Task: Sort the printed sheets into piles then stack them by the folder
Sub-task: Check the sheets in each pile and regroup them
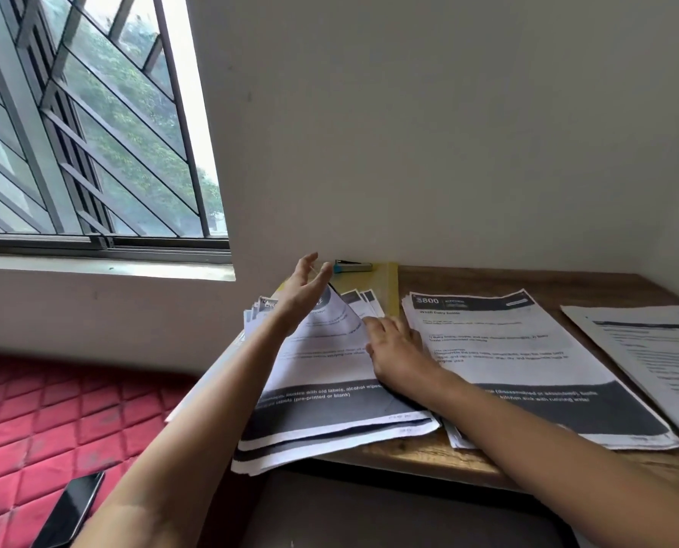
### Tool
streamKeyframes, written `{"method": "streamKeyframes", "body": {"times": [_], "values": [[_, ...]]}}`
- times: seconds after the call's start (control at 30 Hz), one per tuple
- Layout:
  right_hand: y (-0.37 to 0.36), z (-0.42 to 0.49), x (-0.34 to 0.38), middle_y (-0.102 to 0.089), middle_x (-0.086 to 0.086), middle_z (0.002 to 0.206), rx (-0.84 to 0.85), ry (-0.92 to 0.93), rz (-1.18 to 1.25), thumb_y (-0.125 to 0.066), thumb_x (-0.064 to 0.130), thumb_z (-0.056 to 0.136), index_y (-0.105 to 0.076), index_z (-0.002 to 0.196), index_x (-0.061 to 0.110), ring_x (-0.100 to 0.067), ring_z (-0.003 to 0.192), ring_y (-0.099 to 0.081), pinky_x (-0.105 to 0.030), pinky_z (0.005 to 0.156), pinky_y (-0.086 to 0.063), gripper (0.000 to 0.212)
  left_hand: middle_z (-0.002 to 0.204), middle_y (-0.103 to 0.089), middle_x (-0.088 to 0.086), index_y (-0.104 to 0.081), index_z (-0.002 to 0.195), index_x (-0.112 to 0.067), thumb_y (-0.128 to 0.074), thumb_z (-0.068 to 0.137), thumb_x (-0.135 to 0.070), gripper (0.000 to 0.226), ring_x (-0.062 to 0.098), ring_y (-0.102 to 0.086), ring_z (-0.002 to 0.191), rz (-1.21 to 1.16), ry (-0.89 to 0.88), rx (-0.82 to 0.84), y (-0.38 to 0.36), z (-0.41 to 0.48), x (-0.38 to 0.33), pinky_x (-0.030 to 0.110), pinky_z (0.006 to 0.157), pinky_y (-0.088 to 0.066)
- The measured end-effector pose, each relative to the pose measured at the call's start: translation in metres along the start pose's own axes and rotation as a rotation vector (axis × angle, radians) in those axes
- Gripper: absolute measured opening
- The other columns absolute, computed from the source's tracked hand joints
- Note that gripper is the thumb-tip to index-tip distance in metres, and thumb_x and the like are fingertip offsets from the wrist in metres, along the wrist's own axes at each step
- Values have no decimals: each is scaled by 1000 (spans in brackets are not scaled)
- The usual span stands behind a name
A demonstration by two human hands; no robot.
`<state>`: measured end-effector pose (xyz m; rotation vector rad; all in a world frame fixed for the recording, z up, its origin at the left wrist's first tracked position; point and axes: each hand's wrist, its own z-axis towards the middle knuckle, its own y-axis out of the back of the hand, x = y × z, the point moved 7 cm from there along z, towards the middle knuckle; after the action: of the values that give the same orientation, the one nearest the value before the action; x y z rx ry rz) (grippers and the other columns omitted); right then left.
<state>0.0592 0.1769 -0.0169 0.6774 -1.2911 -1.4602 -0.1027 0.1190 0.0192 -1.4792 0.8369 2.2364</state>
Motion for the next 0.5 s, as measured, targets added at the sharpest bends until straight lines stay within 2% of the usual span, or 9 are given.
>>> {"method": "streamKeyframes", "body": {"times": [0.1,0.17,0.27,0.33,0.4,0.43,0.5], "values": [[-1,1,0,-28,-9,149,-21,20,-51,-33,6,95,-23,146,13,-27,140,-14,-41,113,-14,52,117,-57,6,-45,137,-16,-60,94,-28,48,13,-58,102,-41,-2,-59,-3,3,10,16,86,-44],[-1,2,0,-29,-9,148,-19,32,-75,-32,7,96,-24,146,12,-27,140,-15,-41,113,-13,51,106,-58,4,-50,132,-13,-65,90,-16,45,13,-57,87,-21,-11,-77,-5,3,16,14,76,-46],[4,6,-4,-32,-6,147,27,25,21,-35,27,101,-32,143,14,-23,139,-18,-40,113,-15,44,114,-55,4,-52,129,-11,-65,86,-7,45,16,-54,91,83,-29,-76,-6,3,19,18,78,-42],[12,14,-10,-44,-5,138,50,-10,172,-37,40,100,-46,134,16,-22,131,-34,-38,108,-28,43,115,-56,4,-54,128,-11,-65,84,-11,45,16,-53,92,170,-67,-73,-7,2,18,15,73,-39],[22,27,-17,-55,-9,126,32,-39,321,-34,41,101,-56,123,13,-21,112,-49,-34,94,-40,42,118,-57,6,-54,127,-13,-64,83,-15,45,16,-54,95,203,-69,-52,-8,2,20,18,80,-41],[27,34,-22,-58,-12,121,15,-50,343,-34,38,102,-58,119,9,-21,106,-52,-30,85,-40,41,121,-56,7,-54,128,-15,-64,83,-16,46,17,-54,99,207,-61,-38,-9,2,21,23,87,-42],[31,48,-31,-59,-14,123,21,-67,294,-40,29,101,-57,120,7,-24,107,-55,-28,80,-38,34,124,-56,6,-53,128,-17,-62,79,-24,50,19,-55,106,213,-55,-27,-10,1,22,29,95,-41]]}}
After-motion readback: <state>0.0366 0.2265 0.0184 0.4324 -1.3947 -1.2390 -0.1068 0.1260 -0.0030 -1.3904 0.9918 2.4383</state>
